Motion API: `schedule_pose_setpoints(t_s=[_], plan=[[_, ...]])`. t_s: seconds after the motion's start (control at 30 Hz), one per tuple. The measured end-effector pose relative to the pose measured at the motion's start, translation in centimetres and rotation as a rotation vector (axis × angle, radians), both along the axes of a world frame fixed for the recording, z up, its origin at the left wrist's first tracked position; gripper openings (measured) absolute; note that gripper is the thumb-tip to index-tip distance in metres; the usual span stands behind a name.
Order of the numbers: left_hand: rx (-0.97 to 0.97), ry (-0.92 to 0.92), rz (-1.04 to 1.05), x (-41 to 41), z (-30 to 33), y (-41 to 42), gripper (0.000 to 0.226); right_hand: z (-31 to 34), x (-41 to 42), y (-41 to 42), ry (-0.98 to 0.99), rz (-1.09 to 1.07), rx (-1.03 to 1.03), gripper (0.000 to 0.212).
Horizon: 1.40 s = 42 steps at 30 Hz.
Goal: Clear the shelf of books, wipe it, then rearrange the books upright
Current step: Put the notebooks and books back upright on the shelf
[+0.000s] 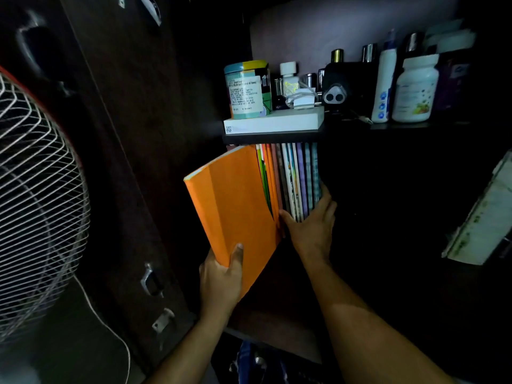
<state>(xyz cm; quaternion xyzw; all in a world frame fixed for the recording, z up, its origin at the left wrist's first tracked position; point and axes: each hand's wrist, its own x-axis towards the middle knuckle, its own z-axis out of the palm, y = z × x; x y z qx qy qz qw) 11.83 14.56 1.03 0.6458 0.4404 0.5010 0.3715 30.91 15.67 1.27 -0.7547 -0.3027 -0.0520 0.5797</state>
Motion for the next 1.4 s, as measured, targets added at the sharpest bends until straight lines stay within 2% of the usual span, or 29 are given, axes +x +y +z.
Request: schedule_pose_setpoints(t_s=[0.13, 0.27, 0.33, 0.53, 0.67, 0.87, 1.0, 1.07, 1.23, 1.33, 1.4], plan=[[0.007, 0.015, -0.014, 0.0, 0.1, -0.1, 0.028, 0.3, -0.1, 0.0, -0.004, -0.042, -0.059, 0.115], [0.026, 0.025, -0.031, -0.2, -0.2, -0.1, 0.031, 0.8, 0.1, 0.5, -0.177, -0.103, -0.139, 0.112], [0.021, 0.030, -0.042, -0.2, -0.2, 0.0, 0.032, 0.9, 0.4, 0.7, -0.204, -0.123, -0.131, 0.111], [0.011, 0.071, -0.096, -0.1, -0.1, 0.0, 0.026, 0.7, 0.8, 0.3, -0.173, -0.090, -0.041, 0.113], [-0.014, 0.079, -0.160, -0.6, 0.4, -0.9, 0.021, 1.4, 1.6, -1.2, -0.049, -0.044, 0.033, 0.107], [-0.029, 0.208, -0.132, -0.2, 0.4, -1.1, 0.034, 2.0, 2.8, -2.5, 0.041, -0.079, 0.071, 0.102], [-0.106, 0.216, -0.073, 0.0, 0.2, -0.6, 0.060, 1.9, 2.8, -2.6, 0.023, -0.089, 0.066, 0.101], [-0.102, 0.239, -0.108, 0.2, 0.2, -1.2, 0.064, 1.9, 2.8, -2.5, 0.032, -0.091, 0.070, 0.100], [-0.074, 0.201, -0.129, 2.1, 0.4, -3.0, 0.058, 1.8, 2.7, -2.4, -0.008, -0.115, 0.083, 0.099], [-0.079, 0.205, -0.073, 3.9, 1.0, -2.8, 0.049, 1.9, 2.7, -2.4, 0.008, -0.097, 0.075, 0.098], [-0.015, 0.177, -0.060, 5.3, 1.1, -2.2, 0.038, 1.9, 2.6, -2.5, 0.019, -0.089, 0.080, 0.098]])
